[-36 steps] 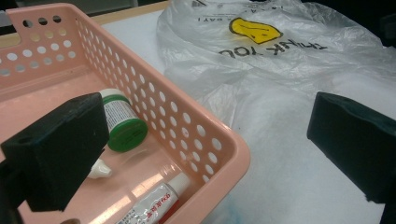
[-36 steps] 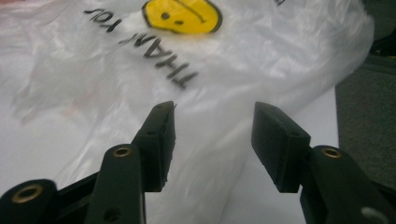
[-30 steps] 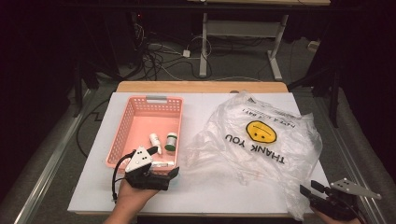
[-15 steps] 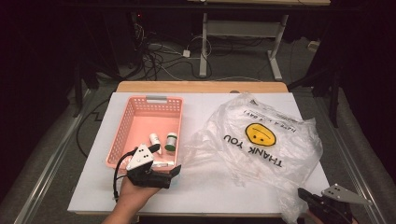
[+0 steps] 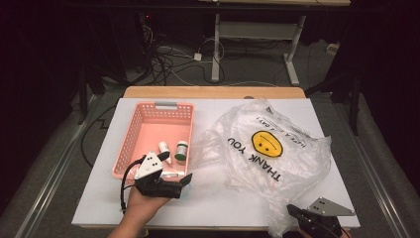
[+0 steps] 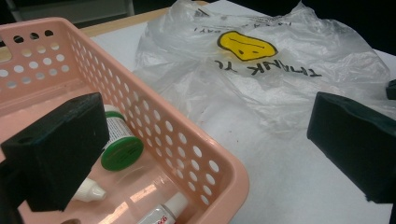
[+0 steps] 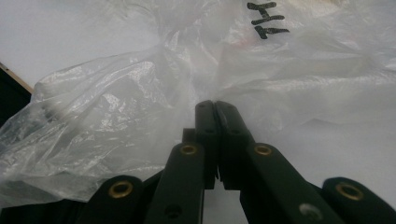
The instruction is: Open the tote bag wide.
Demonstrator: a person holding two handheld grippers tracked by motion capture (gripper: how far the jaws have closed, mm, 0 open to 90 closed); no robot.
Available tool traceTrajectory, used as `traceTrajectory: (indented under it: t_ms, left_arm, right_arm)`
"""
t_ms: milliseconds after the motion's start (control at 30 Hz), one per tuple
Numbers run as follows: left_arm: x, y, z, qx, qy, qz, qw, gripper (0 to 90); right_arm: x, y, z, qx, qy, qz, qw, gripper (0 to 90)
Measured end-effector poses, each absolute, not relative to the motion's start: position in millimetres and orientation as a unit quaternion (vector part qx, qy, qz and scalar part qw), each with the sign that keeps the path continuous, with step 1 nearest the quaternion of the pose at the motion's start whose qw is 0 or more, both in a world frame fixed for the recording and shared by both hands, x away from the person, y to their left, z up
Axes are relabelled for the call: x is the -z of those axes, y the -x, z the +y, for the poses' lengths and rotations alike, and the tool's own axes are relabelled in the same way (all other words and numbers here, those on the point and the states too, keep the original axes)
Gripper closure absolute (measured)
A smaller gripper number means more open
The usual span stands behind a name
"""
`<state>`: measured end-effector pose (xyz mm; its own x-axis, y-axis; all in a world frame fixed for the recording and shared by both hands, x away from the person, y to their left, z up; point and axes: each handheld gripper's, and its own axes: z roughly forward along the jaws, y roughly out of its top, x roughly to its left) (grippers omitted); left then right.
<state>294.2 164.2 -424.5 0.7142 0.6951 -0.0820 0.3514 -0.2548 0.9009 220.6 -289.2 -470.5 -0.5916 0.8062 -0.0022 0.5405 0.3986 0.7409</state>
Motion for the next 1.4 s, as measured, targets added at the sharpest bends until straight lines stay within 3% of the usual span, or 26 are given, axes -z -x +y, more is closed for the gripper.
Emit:
traceTrajectory:
  t_ms: [300, 600, 733, 967, 1400]
  left_arm:
    - [424.5, -294.2, 163.1, -0.166, -0.773, 0.339, 0.51, 0.0]
    - [425.3, -294.6, 163.3, -0.163, -0.773, 0.341, 0.51, 0.0]
    - [425.0, -295.0, 166.3, -0.169, -0.771, 0.347, 0.507, 0.0]
    - [425.7, -296.2, 167.9, -0.172, -0.772, 0.356, 0.497, 0.0]
    - [427.0, -292.0, 175.6, -0.181, -0.767, 0.361, 0.499, 0.0]
  right_arm:
    - [475.5, -239.4, -280.9, -0.363, -0.419, 0.811, 0.186, 89.4]
    - [472.9, -226.6, -275.6, -0.371, -0.402, 0.817, 0.184, 87.9]
    - [462.4, -220.7, -284.9, -0.398, -0.405, 0.801, 0.189, 76.7]
    - [442.6, -221.7, -292.8, -0.439, -0.395, 0.782, 0.2, 65.8]
    - [428.6, -286.6, -263.6, -0.464, -0.371, 0.778, 0.207, 24.5]
